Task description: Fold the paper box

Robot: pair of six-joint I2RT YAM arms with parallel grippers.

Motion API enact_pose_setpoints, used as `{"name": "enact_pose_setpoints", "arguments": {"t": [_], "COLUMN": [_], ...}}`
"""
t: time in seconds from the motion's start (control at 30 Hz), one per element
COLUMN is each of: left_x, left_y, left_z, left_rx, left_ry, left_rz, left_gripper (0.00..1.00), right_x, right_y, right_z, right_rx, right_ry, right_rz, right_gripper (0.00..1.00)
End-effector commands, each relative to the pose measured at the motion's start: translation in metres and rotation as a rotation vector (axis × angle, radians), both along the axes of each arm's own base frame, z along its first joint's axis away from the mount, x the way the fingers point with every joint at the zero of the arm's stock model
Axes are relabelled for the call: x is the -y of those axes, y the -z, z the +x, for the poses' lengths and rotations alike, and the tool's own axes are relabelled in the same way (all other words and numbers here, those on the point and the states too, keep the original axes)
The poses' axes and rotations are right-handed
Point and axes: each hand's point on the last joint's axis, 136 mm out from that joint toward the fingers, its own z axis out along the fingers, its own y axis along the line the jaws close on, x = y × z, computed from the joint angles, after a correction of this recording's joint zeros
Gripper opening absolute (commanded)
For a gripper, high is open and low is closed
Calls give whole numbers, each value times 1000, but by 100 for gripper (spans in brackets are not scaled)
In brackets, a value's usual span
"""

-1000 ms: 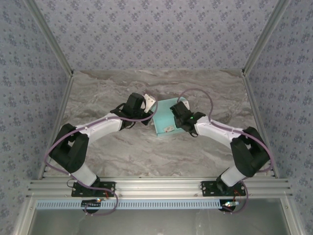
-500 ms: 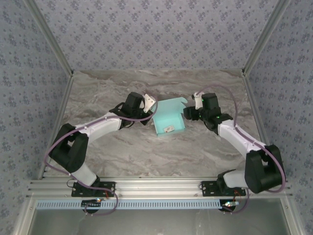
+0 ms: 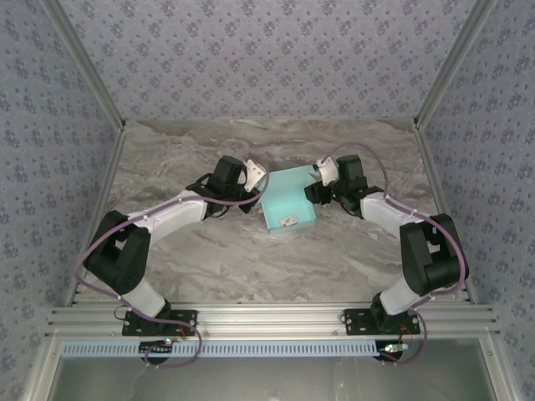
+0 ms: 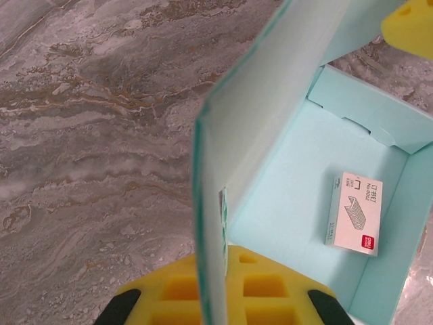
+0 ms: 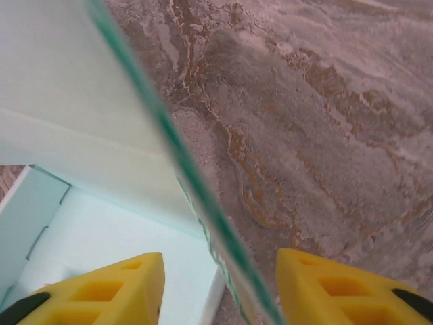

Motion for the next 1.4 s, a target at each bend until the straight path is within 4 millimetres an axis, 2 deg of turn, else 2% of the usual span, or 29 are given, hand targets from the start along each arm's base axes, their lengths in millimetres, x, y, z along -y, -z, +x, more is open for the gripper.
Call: {"name": "enact_pose_setpoints", "arguments": {"t": [0.0, 0.17, 0.3, 0.43, 0.57, 0.63, 0.8, 1.03, 1.37], "left_x": [1, 1, 0, -2, -2, -2, -4, -4, -22], "left_y": [-3, -4, -8, -12, -17, -18, -18, -17, -26], "left_z": [-1, 0, 3, 9, 16, 18, 19, 23, 47], "left_rx": [-6, -8, -17, -20, -22, -29, -51, -73, -35], "left_ry": [21, 16, -26, -112, -207, -248, -280, -331, -654], "left_rz": [12, 9, -7, -35, -61, -74, -83, -100, -158], "left_gripper": [0, 0, 0, 0, 0, 0, 4, 0, 0], "right_x": [1, 3, 9, 13, 17, 17, 14, 6, 5], "right_y": [-10, -9, -7, -15, -24, -27, -24, -25, -29], "right_z": [11, 11, 12, 12, 6, 3, 2, -1, -7], "right_rx": [46, 48, 48, 51, 58, 72, 70, 53, 79], "right_ry": [-17, 5, 107, 280, 513, 576, 588, 597, 732], "right_rz": [-21, -47, -117, -162, -196, -209, -207, -166, -112], "right_gripper": [37, 16, 12, 6, 4, 3, 2, 2, 1]}}
